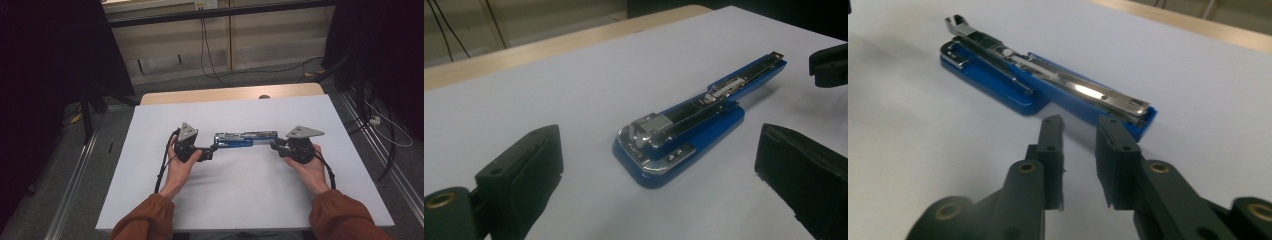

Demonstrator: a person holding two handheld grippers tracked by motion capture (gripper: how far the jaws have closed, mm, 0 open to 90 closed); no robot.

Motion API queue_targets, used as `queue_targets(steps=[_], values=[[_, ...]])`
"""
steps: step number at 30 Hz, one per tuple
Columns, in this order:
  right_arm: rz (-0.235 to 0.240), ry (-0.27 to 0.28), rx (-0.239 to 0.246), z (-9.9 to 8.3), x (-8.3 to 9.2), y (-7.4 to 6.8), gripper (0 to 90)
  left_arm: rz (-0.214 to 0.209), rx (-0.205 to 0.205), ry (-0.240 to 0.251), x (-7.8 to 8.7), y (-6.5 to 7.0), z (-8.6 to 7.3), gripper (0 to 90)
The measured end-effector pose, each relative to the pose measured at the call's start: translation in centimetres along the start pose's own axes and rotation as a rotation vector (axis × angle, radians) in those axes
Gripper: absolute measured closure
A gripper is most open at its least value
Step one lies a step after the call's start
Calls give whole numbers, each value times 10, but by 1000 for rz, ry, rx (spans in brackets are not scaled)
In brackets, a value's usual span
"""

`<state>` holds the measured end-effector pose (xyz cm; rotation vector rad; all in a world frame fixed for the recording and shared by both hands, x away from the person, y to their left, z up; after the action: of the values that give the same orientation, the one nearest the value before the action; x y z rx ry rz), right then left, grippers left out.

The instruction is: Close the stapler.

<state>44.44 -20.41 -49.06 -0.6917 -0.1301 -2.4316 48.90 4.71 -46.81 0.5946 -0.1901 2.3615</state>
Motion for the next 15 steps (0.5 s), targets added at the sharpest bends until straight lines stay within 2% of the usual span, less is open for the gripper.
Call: queue_targets(steps=[5,7,9,13,15], values=[[2,6,-17,-1,-1,3,899,2,-27,-17,-13,-1,1,54],[6,-4,-21,-2,-2,4,900,14,-19,-17,-18,-2,3,60],[11,-13,-19,-3,-3,4,900,3,-2,-19,-23,-1,6,87],[13,-32,-10,-6,-6,3,900,26,-14,-33,-31,-2,11,143],[14,-36,-13,-6,-6,3,900,30,-3,-35,-34,-2,12,189]])
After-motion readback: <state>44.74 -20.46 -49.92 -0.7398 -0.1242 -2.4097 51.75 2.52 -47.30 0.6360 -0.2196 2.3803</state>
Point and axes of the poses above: each handheld gripper's, and its own axes: x roughly backward along the jaws, z roughly out of its top, y roughly to its right, the point moved 9 cm from there along -x, roughly forward along the jaws, and after that the axes turned 5 degrees about z, right-handed, at the moved point
